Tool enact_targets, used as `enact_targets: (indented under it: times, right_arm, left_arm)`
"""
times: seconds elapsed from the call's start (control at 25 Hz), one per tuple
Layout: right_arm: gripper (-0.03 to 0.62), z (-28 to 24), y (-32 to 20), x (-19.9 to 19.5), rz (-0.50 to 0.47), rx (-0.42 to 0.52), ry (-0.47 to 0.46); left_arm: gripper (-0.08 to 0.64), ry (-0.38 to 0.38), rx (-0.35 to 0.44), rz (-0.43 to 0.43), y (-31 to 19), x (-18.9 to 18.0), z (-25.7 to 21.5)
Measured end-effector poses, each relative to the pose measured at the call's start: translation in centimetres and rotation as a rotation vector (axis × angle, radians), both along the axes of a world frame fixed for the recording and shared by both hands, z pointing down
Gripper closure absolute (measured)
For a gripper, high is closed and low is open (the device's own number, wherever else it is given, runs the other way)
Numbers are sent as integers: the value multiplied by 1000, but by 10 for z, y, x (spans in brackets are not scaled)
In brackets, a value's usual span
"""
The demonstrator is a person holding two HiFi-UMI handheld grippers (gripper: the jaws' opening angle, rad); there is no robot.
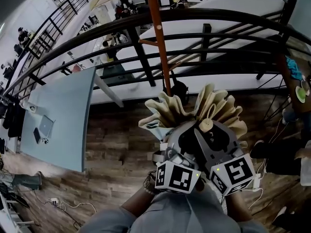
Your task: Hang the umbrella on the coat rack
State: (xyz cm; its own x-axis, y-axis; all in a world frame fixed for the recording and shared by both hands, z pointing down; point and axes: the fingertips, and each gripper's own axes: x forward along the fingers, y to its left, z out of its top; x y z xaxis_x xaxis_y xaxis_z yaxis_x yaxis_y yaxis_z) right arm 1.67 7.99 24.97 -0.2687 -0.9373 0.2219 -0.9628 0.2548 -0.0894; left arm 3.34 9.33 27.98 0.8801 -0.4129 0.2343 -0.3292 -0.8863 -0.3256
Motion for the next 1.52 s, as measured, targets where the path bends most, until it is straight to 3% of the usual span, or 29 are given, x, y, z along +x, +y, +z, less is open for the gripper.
enact_targets:
  times: [0.56, 1.04, 1.52]
  right_arm:
    - [457, 4, -28, 12, 13, 26, 8]
    - [457, 14, -59, 18, -73, 32, -13]
    - [457, 33, -126, 68, -187, -45, -13]
  left_arm:
    - [393, 0, 31, 19, -28, 12, 6]
    - [393, -15, 27, -67, -60, 19, 16]
    - [394, -33, -42, -186, -129, 69, 31]
